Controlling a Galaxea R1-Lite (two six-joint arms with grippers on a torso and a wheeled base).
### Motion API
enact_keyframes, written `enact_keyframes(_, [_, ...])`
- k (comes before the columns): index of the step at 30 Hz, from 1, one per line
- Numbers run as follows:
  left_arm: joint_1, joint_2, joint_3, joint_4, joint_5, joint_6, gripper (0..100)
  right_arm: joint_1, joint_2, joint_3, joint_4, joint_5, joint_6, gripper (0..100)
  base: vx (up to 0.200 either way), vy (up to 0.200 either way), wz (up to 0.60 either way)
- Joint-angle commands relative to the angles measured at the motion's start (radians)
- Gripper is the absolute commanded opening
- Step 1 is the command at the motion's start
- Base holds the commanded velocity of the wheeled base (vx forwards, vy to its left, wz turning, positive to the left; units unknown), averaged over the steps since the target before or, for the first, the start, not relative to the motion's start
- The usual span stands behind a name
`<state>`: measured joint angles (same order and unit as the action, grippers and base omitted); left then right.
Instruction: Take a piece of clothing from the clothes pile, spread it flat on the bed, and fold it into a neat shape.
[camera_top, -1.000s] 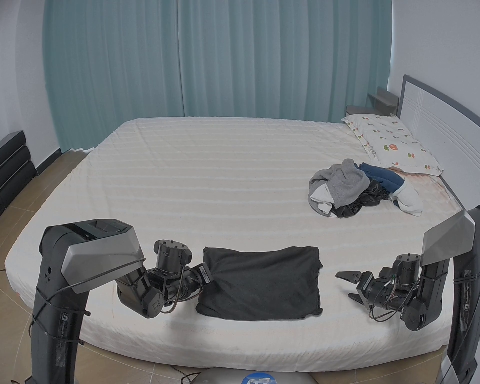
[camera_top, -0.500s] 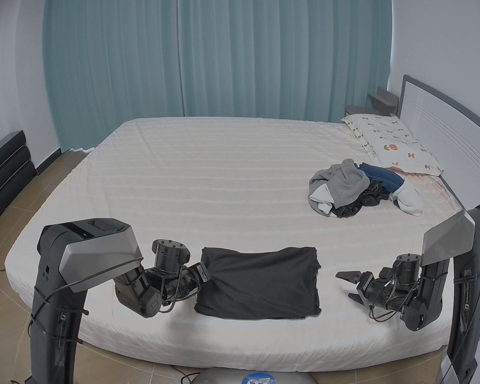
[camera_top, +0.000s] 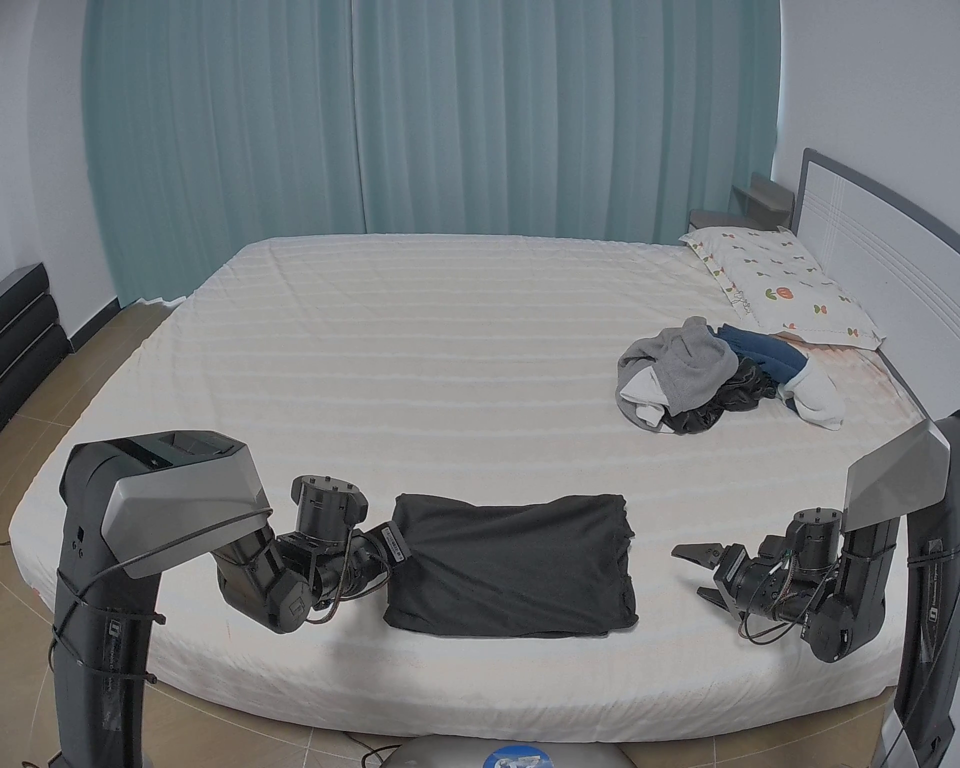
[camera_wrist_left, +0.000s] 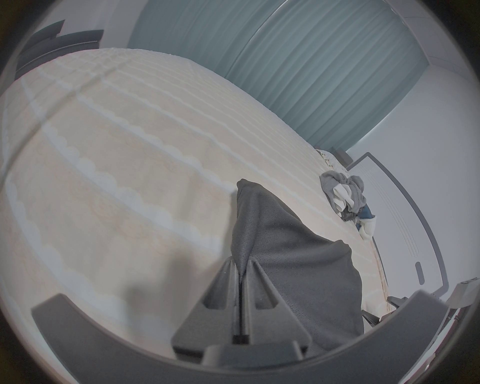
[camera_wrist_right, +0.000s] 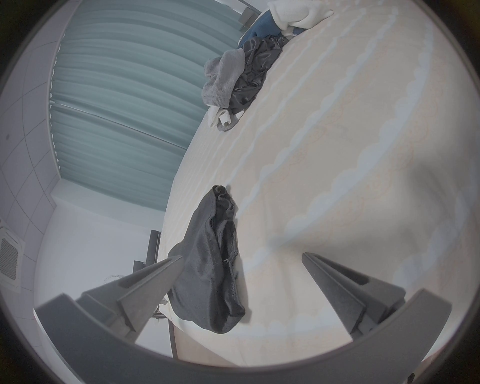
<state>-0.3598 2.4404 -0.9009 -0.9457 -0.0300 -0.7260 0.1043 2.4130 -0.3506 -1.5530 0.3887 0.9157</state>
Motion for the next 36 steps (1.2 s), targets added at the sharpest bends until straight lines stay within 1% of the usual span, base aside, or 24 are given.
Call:
enact_keyframes(1, [0.004, -0.011, 0.008, -0.001, 0.001, -0.001, 0, 0.000, 0.002, 0.001, -0.010, 0.001, 0.000, 100, 0.000, 0.200, 0.00])
enact_keyframes(15, [0.021, -0.012, 0.010, 0.001, 0.001, -0.001, 0, 0.002, 0.003, 0.001, -0.010, -0.001, -0.001, 100, 0.000, 0.200, 0.00])
enact_keyframes(28, [0.021, -0.017, 0.023, 0.002, 0.002, -0.001, 0, 0.002, 0.005, 0.004, -0.010, -0.001, -0.003, 100, 0.000, 0.200, 0.00])
enact_keyframes(36, [0.019, -0.067, 0.049, 0.042, 0.002, -0.001, 0, 0.002, 0.006, 0.005, -0.010, -0.001, -0.015, 100, 0.000, 0.200, 0.00])
